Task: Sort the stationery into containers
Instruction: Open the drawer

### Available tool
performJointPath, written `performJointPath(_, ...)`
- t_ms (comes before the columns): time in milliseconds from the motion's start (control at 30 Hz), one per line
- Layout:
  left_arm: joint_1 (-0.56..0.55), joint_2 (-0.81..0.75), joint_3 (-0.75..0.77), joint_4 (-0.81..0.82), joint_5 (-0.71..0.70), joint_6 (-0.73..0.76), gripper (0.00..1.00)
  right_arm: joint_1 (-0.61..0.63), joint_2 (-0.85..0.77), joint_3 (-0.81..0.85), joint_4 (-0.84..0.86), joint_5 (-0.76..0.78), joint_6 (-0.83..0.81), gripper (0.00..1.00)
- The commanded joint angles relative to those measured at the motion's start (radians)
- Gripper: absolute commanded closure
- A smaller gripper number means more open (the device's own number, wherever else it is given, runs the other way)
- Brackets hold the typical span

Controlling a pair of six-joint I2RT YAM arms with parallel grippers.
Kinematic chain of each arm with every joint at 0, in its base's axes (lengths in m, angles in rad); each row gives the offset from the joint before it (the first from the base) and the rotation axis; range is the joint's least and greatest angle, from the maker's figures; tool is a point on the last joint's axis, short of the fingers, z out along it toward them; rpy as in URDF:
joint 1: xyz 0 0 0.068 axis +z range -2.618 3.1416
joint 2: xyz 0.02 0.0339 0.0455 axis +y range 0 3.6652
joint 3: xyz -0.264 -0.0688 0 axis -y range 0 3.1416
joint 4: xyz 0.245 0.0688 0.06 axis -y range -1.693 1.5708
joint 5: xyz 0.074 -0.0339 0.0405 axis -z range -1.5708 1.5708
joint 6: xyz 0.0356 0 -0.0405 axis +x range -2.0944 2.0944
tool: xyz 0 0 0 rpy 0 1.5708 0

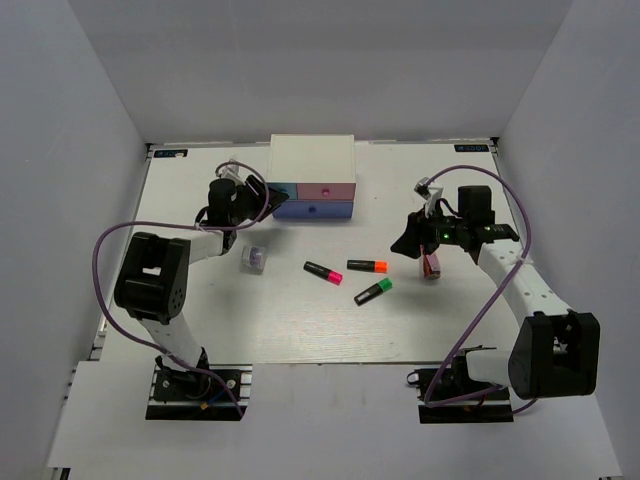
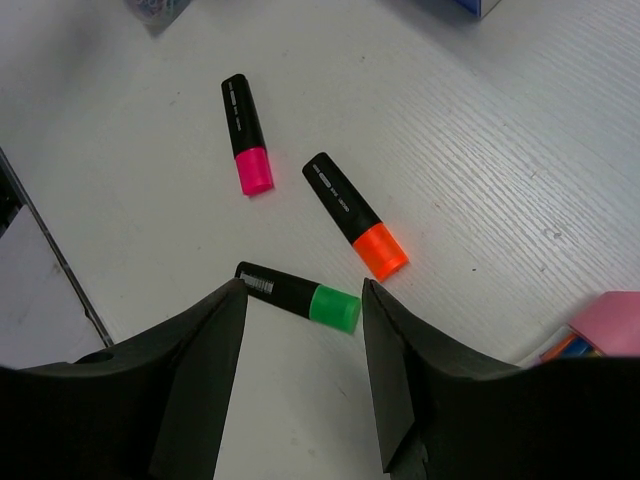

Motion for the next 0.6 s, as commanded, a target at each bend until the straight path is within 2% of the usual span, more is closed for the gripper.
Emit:
performJointPath(0, -0.006, -0.007, 0.037, 0.037, -0.047, 0.013, 0.45, 0.000, 0.011, 0.041, 0.021, -0.001, 0.005, 0.44)
performJointPath(233, -0.006, 0.011, 0.081, -0.012, -0.088, 0.024, 0.48, -0.003, -0.001, 0.042, 0.016, 0.006, 0.000, 0.44)
performJointPath(500, -0.006, 0.054, 0.128, -0.032, -0.056, 0.033, 0.58, -0.001, -0.007, 0.042, 0.012, 0.009, -0.004, 0.44)
performJointPath(567, -0.006, 0.054, 0.128, -0.032, -0.056, 0.033, 0.58, 0.003, -0.010, 0.041, 0.012, 0.011, -0.003, 0.44)
